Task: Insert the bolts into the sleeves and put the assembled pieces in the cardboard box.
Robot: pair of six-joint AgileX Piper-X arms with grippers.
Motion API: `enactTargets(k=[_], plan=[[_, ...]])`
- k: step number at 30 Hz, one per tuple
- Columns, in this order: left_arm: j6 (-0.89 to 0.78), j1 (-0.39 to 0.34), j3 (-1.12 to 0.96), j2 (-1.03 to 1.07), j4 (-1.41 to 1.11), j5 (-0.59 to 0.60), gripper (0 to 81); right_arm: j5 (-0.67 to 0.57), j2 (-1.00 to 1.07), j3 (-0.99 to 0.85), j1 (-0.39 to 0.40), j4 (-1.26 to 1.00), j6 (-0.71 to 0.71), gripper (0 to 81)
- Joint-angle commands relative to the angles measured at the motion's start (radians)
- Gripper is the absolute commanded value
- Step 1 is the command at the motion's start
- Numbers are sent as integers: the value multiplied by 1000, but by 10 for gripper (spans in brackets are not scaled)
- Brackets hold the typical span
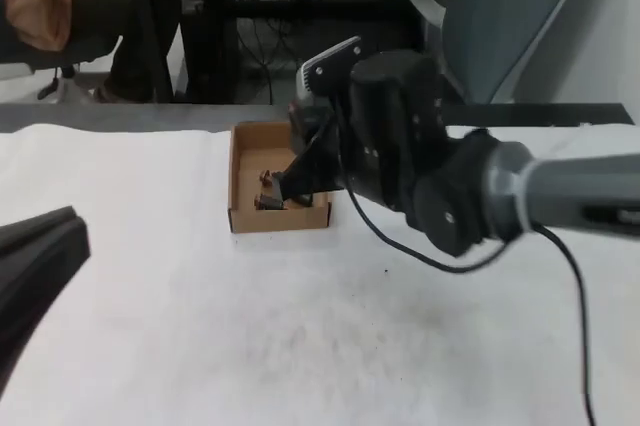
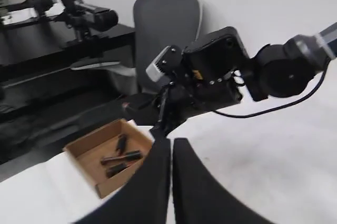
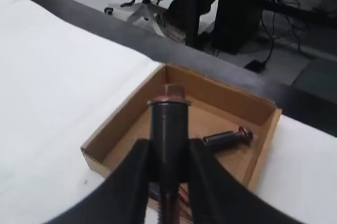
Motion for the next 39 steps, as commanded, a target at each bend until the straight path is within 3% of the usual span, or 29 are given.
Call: enactTargets(k=[1, 6, 13, 15, 16, 19, 22, 25, 28, 36, 39], plan=[[23, 2, -3, -10, 41, -200, 18, -59, 222, -299, -45, 198, 7, 6], [23, 2, -5, -13, 30, -312, 18, -72, 331, -414, -54, 294, 9, 6], [23, 2, -5, -13, 23, -321, 18, -81, 389, -439, -65, 365, 14, 1], [23, 2, -5, -13, 23, -321, 18, -138, 389, -438, -65, 359, 14, 105], [23, 2, -5, -13, 23, -321, 18, -175, 389, -442, -65, 356, 14, 227], [23, 2, -5, -13, 26, -321, 18, -199, 381, -461, -63, 356, 48, 700], [23, 2, -5, -13, 47, -369, 18, -199, 339, -462, -62, 367, 92, 700], [13, 2, -5, -16, 106, -496, 18, -203, 257, -462, -62, 413, 50, 700], [-98, 2, -5, -51, 149, -552, 18, -206, 138, -452, -62, 460, -21, 620], [-141, 3, 29, -175, 243, -619, 18, -166, -323, -245, -43, 465, -39, 623], [-75, -2, 51, -175, 187, -492, 18, -48, -519, -145, 6, 460, -47, 623]])
